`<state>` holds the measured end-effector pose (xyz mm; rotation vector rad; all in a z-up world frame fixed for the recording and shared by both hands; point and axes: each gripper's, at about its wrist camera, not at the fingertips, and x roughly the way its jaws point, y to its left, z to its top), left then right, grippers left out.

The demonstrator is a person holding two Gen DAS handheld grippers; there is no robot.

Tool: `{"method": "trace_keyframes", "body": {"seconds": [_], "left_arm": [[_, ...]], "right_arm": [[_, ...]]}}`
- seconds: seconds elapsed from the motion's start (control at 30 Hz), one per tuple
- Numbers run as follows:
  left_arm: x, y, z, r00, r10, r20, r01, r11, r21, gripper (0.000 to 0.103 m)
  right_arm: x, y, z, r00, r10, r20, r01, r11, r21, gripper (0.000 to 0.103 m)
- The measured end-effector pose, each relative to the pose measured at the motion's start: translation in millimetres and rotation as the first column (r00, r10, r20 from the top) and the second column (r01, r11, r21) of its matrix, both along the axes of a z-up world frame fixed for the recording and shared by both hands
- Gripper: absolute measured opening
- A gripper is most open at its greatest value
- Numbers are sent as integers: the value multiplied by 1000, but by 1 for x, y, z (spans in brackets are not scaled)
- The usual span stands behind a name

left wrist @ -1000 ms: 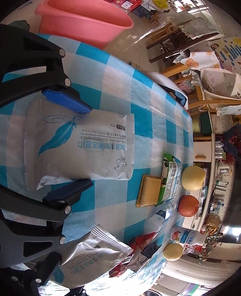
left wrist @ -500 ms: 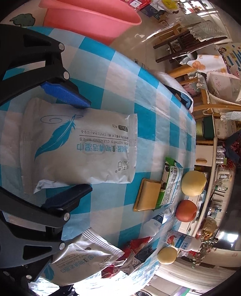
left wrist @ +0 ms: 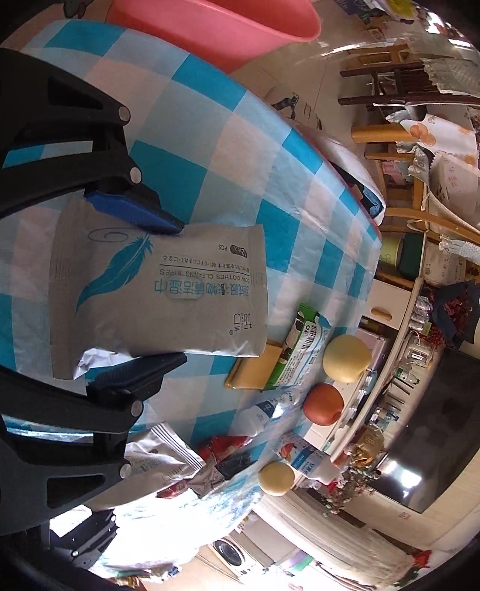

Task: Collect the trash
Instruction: 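Lift both held wipes packets off the table toward the pink bucket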

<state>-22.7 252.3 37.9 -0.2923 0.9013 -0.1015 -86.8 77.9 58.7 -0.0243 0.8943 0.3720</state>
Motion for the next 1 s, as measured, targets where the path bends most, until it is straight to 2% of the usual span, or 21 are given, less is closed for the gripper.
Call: {"method": "trace_keyframes", "body": {"seconds": [0.17,0.37,0.57,0.7,0.73,0.77,0.87,0.93,1.0], "left_arm": [[-1,12,3,1000,6,5,-5,993,-119,61],[-2,22,4,1000,10,2,-9,977,-215,59],[-7,36,14,999,29,33,-19,963,-268,56],[-14,58,26,995,79,67,-56,953,-297,51],[-15,63,28,993,92,74,-66,951,-301,47],[-16,69,29,991,109,83,-79,949,-306,34],[-12,83,22,990,135,45,-112,936,-334,34],[-10,87,13,990,142,8,-130,928,-350,34],[-9,89,13,989,151,0,-142,930,-339,36]], "right_arm": [[2,2,4,1000,-5,-16,6,999,50,59],[2,8,10,1000,-2,-6,3,998,60,59],[4,21,20,1000,19,3,-20,996,88,59],[8,43,32,998,56,14,-57,991,125,59],[10,49,34,997,69,20,-71,989,130,59],[12,57,36,996,80,26,-83,988,133,59],[20,68,34,997,77,9,-77,982,171,59],[21,71,32,997,71,12,-72,986,148,59],[22,71,28,998,66,-1,-65,988,142,59]]}}
